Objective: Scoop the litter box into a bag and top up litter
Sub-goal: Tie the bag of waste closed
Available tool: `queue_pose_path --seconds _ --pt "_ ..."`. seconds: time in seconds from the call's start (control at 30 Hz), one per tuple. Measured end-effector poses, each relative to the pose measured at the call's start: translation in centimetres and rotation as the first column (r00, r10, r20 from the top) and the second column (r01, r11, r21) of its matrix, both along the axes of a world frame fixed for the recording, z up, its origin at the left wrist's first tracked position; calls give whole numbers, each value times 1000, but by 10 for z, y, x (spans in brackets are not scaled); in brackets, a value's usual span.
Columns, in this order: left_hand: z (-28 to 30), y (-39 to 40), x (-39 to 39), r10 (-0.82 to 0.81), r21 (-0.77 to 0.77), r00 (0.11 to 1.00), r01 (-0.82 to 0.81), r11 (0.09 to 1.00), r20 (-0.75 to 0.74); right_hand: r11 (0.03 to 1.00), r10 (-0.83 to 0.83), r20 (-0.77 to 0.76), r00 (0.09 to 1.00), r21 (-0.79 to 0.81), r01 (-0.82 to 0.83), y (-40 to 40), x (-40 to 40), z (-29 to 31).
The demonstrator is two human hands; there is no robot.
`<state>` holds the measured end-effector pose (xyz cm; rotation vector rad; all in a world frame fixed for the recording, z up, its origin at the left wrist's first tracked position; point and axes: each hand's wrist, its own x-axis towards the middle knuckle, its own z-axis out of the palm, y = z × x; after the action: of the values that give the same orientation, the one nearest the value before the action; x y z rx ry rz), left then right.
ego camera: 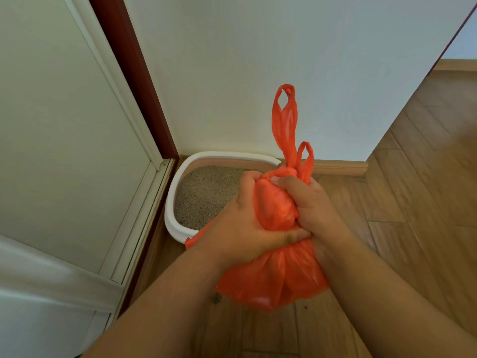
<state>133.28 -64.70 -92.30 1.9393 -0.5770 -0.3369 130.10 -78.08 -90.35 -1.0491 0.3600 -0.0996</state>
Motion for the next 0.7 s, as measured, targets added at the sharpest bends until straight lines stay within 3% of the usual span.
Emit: queue_pose_path --seconds 0.23,0.7 --pt "-4 -2 1 33 -63 999 -32 997 19 998 12 67 998 67 -17 1 0 0" --pt "0 -14 -10 155 17 981 -158 987 116 995 -1 86 996 96 -8 10 3 -3"
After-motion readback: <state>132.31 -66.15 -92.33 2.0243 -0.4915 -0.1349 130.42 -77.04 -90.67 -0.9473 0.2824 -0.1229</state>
